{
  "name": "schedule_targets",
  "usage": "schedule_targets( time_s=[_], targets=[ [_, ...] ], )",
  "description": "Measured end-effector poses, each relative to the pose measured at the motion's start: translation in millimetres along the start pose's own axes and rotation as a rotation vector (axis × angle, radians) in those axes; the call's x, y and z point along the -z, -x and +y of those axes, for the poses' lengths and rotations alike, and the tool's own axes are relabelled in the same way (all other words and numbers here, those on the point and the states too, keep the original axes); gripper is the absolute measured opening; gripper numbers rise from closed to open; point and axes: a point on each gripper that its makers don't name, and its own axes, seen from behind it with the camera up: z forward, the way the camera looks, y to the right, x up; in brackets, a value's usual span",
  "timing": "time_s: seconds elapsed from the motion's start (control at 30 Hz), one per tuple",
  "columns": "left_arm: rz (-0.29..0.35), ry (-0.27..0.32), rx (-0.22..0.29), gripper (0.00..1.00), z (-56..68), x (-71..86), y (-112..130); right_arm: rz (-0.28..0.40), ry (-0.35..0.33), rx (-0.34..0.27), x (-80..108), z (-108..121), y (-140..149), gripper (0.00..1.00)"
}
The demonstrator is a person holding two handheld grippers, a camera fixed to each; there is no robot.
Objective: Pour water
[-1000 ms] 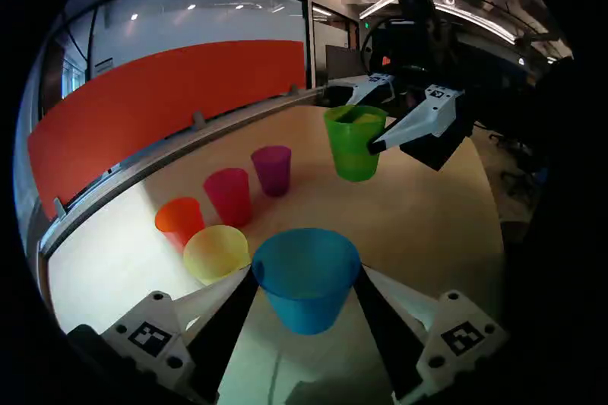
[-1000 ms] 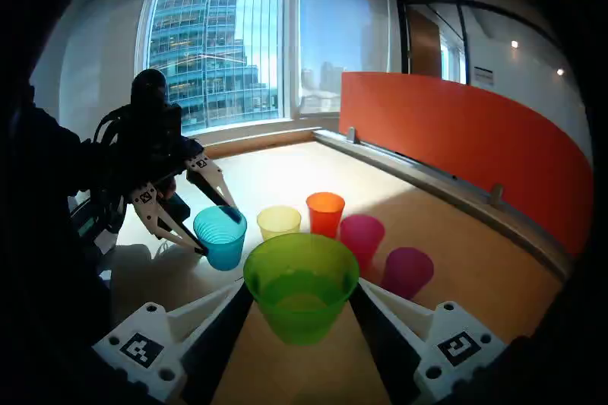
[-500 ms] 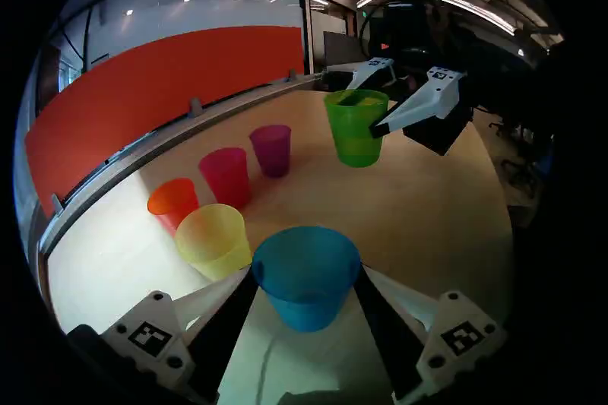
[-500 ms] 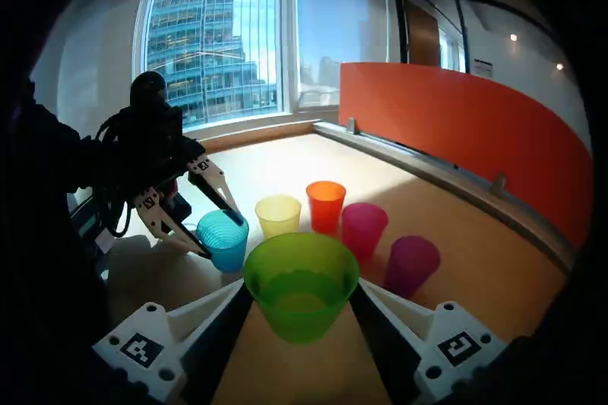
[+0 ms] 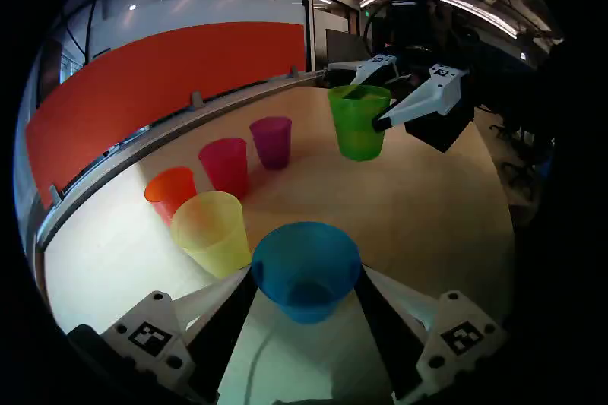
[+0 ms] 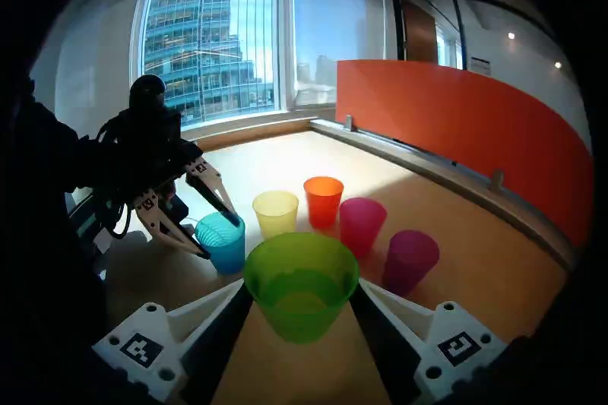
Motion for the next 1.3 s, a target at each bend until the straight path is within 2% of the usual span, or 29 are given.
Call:
schedule_targets(
  time_s=[0.47, 0.87, 1.3],
  targets=[
    [-0.023, -0.047, -0.037, 0.87, -7.9, 0.3, 6, 0.001, 0.002, -0.003, -0.8, -3, 3, 0.89],
    [-0.058, -0.055, -0.045, 0.87, -10.6, -2.1, 17, 0.001, 0.000, -0.005, -2.7, -6, 7, 0.89],
    [-0.106, -0.062, -0.050, 0.87, -12.0, 8.9, 34, -0.004, 0.000, -0.015, -10.9, -6, 19, 0.89]
  ],
)
